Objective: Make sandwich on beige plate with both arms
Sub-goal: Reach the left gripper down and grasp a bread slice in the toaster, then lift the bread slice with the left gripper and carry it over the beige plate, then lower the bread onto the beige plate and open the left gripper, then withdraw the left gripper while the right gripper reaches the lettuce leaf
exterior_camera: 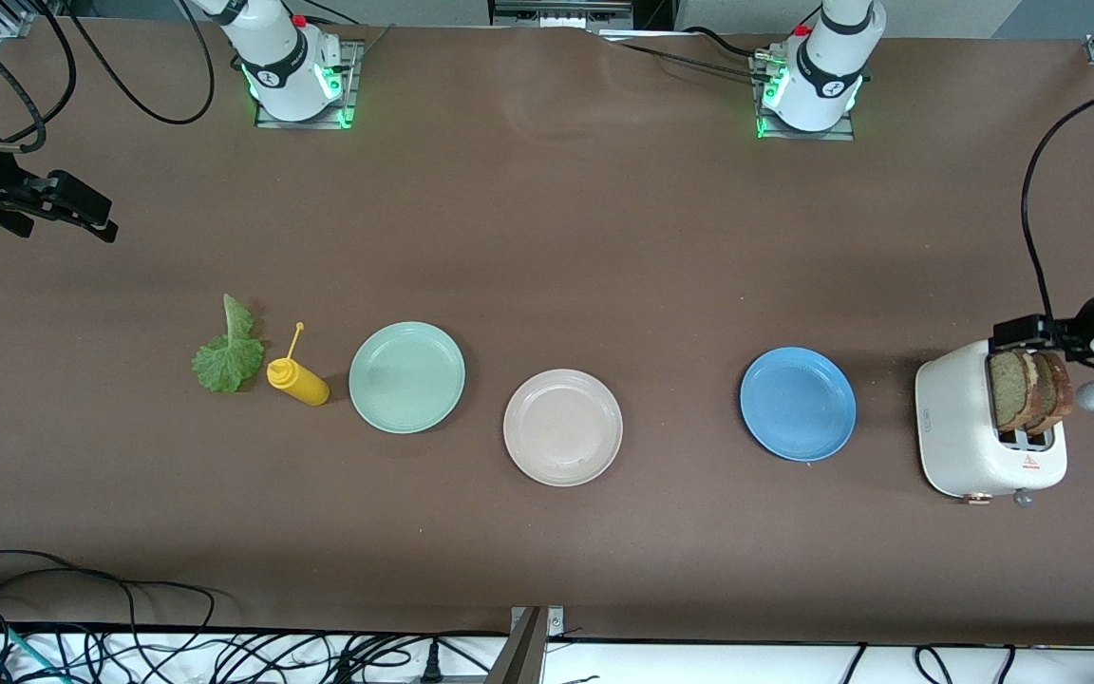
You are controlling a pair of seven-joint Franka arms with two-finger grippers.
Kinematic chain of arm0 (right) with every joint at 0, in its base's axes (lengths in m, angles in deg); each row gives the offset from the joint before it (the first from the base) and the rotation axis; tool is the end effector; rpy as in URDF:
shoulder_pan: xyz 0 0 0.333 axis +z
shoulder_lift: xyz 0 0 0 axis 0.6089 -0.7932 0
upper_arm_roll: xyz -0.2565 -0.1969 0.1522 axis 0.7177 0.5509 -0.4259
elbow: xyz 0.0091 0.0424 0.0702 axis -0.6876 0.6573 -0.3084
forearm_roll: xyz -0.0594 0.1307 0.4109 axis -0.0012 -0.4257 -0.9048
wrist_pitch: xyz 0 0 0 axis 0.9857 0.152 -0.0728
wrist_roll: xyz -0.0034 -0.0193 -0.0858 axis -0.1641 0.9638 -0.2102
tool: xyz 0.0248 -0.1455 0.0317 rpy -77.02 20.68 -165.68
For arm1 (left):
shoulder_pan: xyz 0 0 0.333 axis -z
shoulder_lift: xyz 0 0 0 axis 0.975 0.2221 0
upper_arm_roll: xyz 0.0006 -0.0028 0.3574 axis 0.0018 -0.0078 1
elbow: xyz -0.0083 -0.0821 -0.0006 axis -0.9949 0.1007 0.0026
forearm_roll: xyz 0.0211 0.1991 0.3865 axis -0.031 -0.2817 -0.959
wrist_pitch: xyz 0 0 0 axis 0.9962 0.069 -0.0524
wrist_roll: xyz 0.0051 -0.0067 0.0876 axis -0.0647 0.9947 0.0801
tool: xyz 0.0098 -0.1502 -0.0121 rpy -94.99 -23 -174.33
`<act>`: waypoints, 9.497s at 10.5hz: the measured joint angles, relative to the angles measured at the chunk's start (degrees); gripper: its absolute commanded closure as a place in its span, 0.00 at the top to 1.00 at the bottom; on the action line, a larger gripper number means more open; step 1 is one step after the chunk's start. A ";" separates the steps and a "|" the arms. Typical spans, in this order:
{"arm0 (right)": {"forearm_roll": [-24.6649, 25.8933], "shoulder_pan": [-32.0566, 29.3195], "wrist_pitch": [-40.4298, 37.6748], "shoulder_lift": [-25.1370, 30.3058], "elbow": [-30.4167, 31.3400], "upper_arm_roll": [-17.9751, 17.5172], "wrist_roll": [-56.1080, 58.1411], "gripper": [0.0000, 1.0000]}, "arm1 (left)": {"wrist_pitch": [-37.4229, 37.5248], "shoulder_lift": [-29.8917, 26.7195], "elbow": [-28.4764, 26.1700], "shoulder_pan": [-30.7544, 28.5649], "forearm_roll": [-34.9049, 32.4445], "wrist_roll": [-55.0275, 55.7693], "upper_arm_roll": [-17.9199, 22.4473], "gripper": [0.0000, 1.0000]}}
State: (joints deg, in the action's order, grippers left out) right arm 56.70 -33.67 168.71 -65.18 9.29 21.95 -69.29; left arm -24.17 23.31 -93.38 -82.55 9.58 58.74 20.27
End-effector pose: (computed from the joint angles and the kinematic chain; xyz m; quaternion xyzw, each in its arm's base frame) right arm 0.6024 0.0181 0.6140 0.9997 -0.0254 0.0034 0.0038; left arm 0.7189 0.0868 0.4716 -0.9974 0.0377 0.0608 0.0012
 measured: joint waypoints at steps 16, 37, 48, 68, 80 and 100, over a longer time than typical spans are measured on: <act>0.00 0.02 -0.05 0.01 -0.02 -0.06 0.01 1.00 | -16.33 7.11 -3.58 -3.53 0.00 -3.62 -0.01 1.00; -0.02 0.35 -0.05 0.01 -0.05 -0.61 0.00 1.00 | -23.56 1.11 -14.43 -6.28 -0.06 -6.54 -0.06 0.00; -0.02 0.35 -0.05 0.01 -0.07 -0.52 0.00 1.00 | -15.07 -5.46 -9.46 -1.43 20.39 12.75 -2.17 0.00; -0.03 0.28 -0.13 0.01 -0.10 -0.10 0.00 1.00 | -39.43 19.56 -11.13 18.62 82.60 8.80 -10.92 0.00; -0.04 0.28 -0.19 0.01 -0.10 -0.11 0.00 1.00 | -45.71 26.85 -3.97 20.14 85.31 -6.27 -10.30 1.00; 0.35 -0.98 22.13 -9.00 20.23 2.25 2.72 1.00 | -26.15 -1.00 -18.01 5.15 5.75 18.77 -2.17 1.00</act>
State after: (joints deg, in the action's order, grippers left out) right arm 57.05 -34.64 190.84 -74.18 29.52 24.20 -66.57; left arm -50.32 22.31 -111.39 -77.40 15.33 77.51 18.10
